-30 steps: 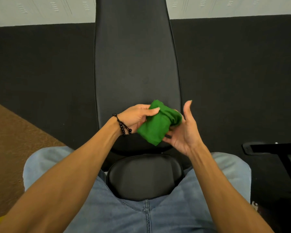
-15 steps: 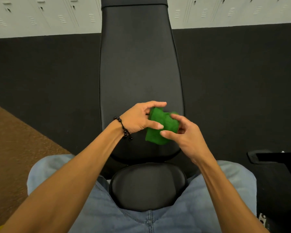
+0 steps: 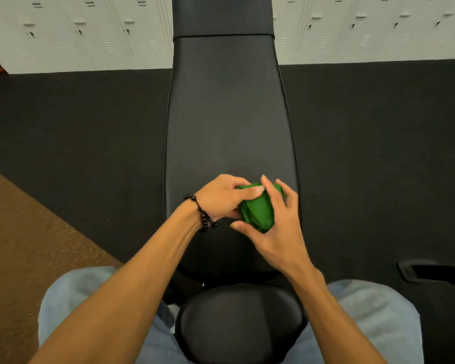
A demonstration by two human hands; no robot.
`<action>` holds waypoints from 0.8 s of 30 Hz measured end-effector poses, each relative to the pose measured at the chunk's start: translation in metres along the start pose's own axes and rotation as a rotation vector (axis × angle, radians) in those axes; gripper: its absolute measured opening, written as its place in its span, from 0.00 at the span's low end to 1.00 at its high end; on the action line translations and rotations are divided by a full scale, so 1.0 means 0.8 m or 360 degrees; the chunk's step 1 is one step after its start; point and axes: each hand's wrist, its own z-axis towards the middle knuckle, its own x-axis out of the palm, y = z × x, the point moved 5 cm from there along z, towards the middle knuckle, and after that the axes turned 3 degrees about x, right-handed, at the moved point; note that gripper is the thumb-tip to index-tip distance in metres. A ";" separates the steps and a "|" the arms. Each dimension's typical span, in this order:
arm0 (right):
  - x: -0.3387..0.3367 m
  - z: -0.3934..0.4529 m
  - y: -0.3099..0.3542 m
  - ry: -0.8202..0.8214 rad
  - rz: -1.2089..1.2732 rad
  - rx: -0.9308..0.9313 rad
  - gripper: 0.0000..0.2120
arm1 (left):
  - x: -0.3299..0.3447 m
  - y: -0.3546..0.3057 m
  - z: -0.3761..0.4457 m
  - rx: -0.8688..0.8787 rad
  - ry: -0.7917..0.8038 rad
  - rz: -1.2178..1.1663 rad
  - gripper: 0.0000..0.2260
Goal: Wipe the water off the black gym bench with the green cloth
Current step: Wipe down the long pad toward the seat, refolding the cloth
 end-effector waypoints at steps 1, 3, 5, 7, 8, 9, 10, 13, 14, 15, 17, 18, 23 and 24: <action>0.004 0.003 -0.005 -0.0033 0.0003 -0.0015 0.42 | 0.000 -0.003 -0.003 -0.0080 0.0115 -0.0092 0.11; 0.007 0.013 -0.009 -0.0107 0.0010 -0.0060 0.37 | -0.012 -0.017 -0.006 -0.0120 0.0200 -0.0091 0.15; 0.002 0.029 -0.014 -0.0304 0.0021 -0.0075 0.34 | -0.042 -0.031 0.000 -0.0028 -0.0008 0.0108 0.15; -0.003 0.045 -0.026 -0.0523 -0.0043 -0.0003 0.32 | -0.081 -0.041 0.007 0.0184 -0.0472 0.0439 0.10; -0.001 0.051 -0.034 -0.0566 -0.0140 0.0039 0.33 | -0.100 -0.042 0.010 0.0315 -0.0752 0.0632 0.07; 0.006 0.057 -0.044 -0.0565 -0.0313 0.0087 0.35 | -0.116 -0.038 0.011 0.0414 -0.1006 0.0835 0.06; 0.017 0.059 -0.054 -0.0545 -0.0540 0.0119 0.37 | -0.127 -0.030 0.011 0.0461 -0.1190 0.1024 0.07; 0.059 0.053 -0.072 -0.0405 -0.0979 0.0120 0.41 | -0.142 0.007 0.021 0.0352 -0.1316 0.1278 0.19; 0.073 0.051 -0.075 -0.0371 -0.1014 0.0084 0.41 | -0.144 0.017 0.025 0.0320 -0.1291 0.1259 0.22; 0.082 0.052 -0.076 -0.0363 -0.1041 0.0042 0.41 | -0.143 0.025 0.026 0.0310 -0.1257 0.1222 0.23; 0.088 0.070 -0.074 -0.0402 -0.1031 0.0025 0.42 | -0.145 0.033 0.028 0.0332 -0.1197 0.1147 0.25; 0.087 0.087 -0.068 -0.0447 -0.0997 0.0055 0.43 | -0.145 0.032 0.029 0.0346 -0.1178 0.1110 0.25; 0.113 0.178 -0.011 -0.0554 -0.0862 0.0122 0.35 | -0.155 0.017 0.022 0.0378 -0.1235 0.0879 0.23; 0.132 0.179 0.002 -0.0458 -0.0905 -0.0032 0.34 | -0.159 0.013 0.018 0.0413 -0.1293 0.0835 0.23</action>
